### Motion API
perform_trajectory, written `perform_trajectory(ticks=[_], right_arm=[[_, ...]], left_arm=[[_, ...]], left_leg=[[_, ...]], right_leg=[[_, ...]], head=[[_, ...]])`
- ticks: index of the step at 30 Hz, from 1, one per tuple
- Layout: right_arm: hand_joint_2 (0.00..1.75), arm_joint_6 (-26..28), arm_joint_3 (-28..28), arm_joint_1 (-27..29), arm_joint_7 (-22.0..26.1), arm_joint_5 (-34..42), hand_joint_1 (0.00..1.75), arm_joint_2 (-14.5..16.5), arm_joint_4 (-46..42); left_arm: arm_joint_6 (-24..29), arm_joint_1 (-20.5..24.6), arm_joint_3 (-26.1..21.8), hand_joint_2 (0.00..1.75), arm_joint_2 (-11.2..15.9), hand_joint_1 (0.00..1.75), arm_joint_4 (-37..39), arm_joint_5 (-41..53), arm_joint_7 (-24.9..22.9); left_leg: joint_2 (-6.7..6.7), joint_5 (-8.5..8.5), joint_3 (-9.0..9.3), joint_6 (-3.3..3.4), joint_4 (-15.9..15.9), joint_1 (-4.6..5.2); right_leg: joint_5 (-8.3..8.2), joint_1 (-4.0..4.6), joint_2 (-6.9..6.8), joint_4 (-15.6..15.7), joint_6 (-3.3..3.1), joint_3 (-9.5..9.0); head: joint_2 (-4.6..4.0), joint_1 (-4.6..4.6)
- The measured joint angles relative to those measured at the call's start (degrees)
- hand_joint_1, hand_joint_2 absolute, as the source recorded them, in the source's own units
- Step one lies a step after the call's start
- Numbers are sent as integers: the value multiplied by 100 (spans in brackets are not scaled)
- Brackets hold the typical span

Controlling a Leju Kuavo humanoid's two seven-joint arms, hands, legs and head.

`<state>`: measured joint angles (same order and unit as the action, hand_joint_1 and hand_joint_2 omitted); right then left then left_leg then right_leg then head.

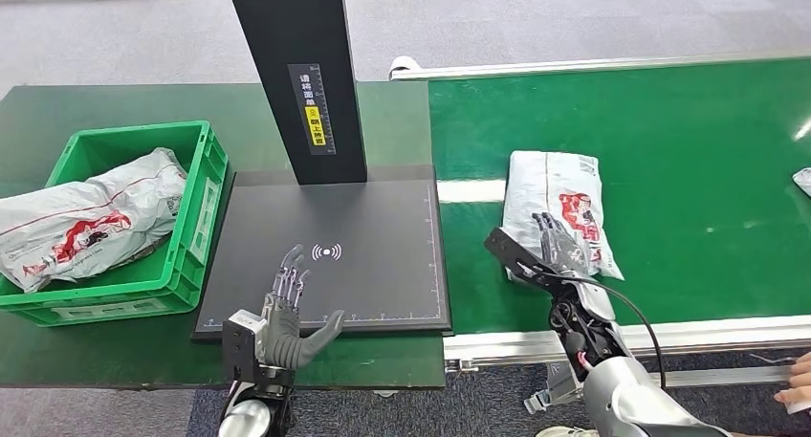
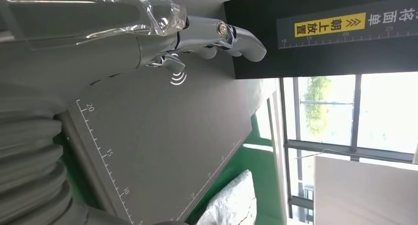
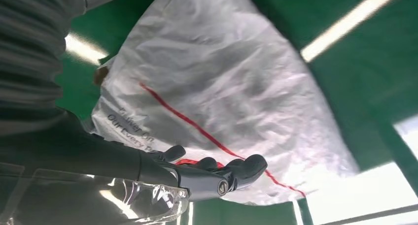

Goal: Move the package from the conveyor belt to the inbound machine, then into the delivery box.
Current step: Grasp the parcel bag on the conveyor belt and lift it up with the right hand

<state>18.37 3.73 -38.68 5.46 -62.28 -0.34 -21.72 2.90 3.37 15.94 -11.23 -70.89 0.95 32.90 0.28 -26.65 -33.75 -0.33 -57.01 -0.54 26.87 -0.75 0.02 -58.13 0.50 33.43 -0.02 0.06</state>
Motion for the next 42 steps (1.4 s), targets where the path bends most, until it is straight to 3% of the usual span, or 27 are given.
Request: perform_trajectory(ticks=[9, 18, 22, 32, 42], right_arm=[[175, -256, 228, -63, -927, -738, 0, -125, 240], [175, -447, 376, -71, -1326, -922, 0, -185, 362], [175, -656, 379, -99, -1440, -922, 175, -198, 394], [175, -643, 362, -162, -1205, -938, 175, -171, 409], [175, -344, -38, -150, -425, -226, 175, -67, 409]], left_arm=[[-32, 141, 51, 175, 0, 0, 153, -42, 25], [-33, 204, 95, 175, 0, 0, 278, -88, 30], [-29, 219, 95, 175, -1, 0, 303, -105, 30], [88, 205, 95, 175, 16, 0, 307, -148, 30], [185, 128, 79, 175, 25, 0, 234, -147, 30]], left_leg=[[0, 0, 0, 0, 0, 0], [-1, 0, 0, 0, 0, 0], [-1, 0, 1, 0, 0, 0], [-3, 0, 2, 0, 0, 0], [-4, 0, 1, 0, 0, 0]], right_leg=[[0, 0, 0, 0, 0, 0], [0, 0, -1, 0, 0, 0], [0, 0, -2, 0, 0, -1], [0, 0, -3, 0, 0, -4], [0, 0, -3, 0, 0, -3]], head=[[1, -1], [0, -1], [1, -1], [1, -1], [1, 0]])
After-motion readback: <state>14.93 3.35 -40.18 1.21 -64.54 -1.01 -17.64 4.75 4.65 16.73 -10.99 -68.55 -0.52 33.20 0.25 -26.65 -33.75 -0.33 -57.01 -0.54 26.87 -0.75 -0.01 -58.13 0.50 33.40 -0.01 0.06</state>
